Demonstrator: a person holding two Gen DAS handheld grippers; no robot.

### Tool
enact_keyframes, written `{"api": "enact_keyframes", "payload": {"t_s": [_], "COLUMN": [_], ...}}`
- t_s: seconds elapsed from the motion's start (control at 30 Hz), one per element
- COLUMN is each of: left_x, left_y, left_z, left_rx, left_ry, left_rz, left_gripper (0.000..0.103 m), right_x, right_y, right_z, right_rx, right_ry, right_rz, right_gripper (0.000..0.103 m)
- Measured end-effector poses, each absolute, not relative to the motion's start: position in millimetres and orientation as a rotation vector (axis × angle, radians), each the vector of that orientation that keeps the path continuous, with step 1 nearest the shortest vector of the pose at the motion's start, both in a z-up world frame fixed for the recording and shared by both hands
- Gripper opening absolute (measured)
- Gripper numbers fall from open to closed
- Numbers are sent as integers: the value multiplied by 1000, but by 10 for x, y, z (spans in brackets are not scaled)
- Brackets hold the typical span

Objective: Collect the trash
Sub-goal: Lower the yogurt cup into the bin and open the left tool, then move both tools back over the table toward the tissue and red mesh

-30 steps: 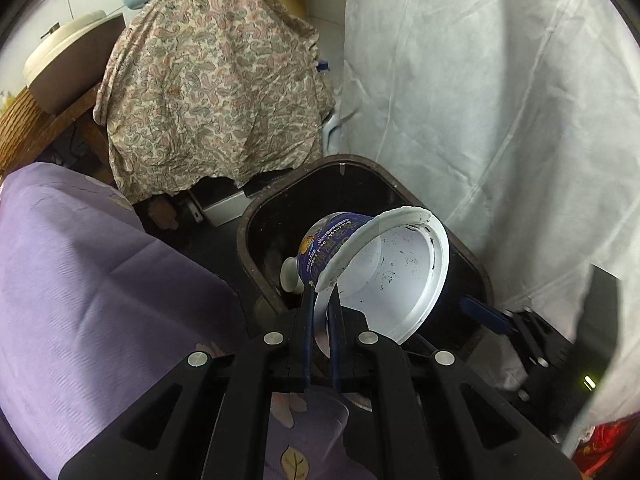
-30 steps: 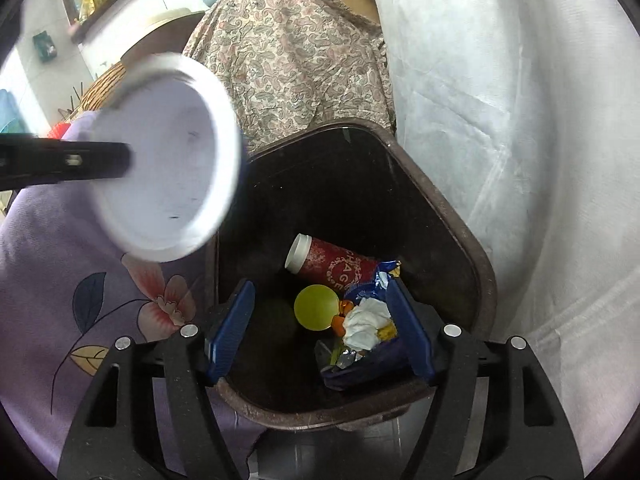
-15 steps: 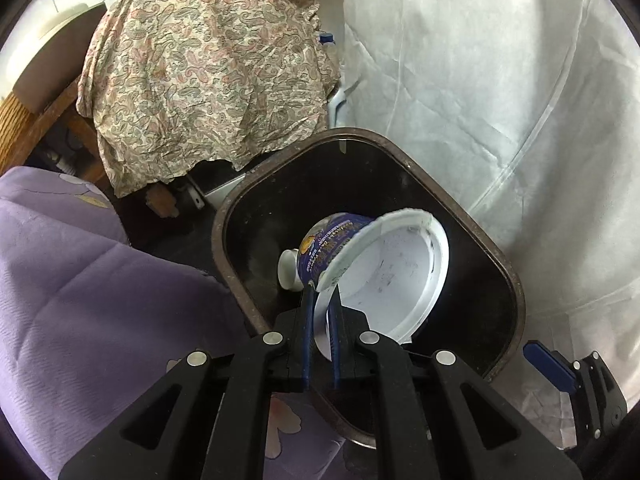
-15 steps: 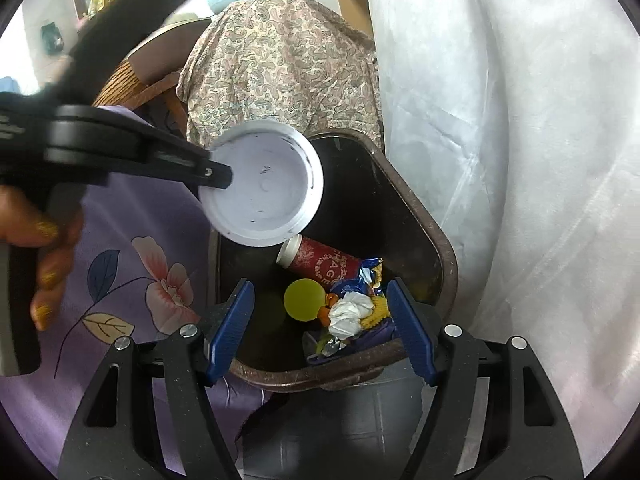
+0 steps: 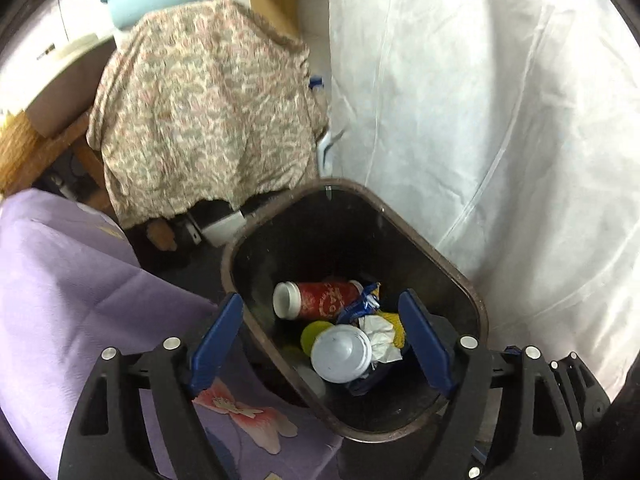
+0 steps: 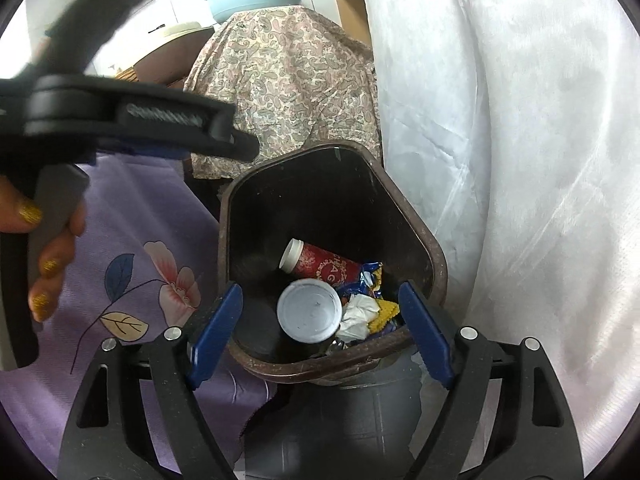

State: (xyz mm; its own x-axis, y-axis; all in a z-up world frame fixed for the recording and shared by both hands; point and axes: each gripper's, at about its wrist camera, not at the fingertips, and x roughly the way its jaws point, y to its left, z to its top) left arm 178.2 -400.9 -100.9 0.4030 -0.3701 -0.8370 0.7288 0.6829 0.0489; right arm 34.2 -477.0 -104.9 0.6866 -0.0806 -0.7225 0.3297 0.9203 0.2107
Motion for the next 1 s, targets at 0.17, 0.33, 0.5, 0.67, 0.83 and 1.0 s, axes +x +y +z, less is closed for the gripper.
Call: {"api": "enact_keyframes", "payload": {"t_s": [0.17, 0.33, 0.5, 0.67, 0.83, 1.0], "left_x": [1684, 1567, 1453, 1517, 1909, 2649], "left_y": [-3874, -3597, -3136, -2550, -1646, -657], "left_z": [-865, -664, -343, -1, 272, 388], "left_rx": [426, 364, 341, 377, 350, 268], "left_ry": [890, 872, 752, 629, 588, 642], "left_rz": [-748, -793, -794, -710, -495, -210], "left_gripper": [81, 81, 84, 87, 89, 90], "right_x": [327, 313, 347, 592, 1017, 1457], "right_y": [-4729, -4733, -4753, -4588, -4270, -3795], "right_z": [-995, -908, -650, -272, 231, 771], "right_rx": [334, 350, 414, 457, 515, 527], "right_ry": [776, 760, 699, 641, 577, 526], "right_rz": [-233, -216, -166, -38, 162, 342], "right_gripper": [80, 80, 80, 80, 81, 81]}}
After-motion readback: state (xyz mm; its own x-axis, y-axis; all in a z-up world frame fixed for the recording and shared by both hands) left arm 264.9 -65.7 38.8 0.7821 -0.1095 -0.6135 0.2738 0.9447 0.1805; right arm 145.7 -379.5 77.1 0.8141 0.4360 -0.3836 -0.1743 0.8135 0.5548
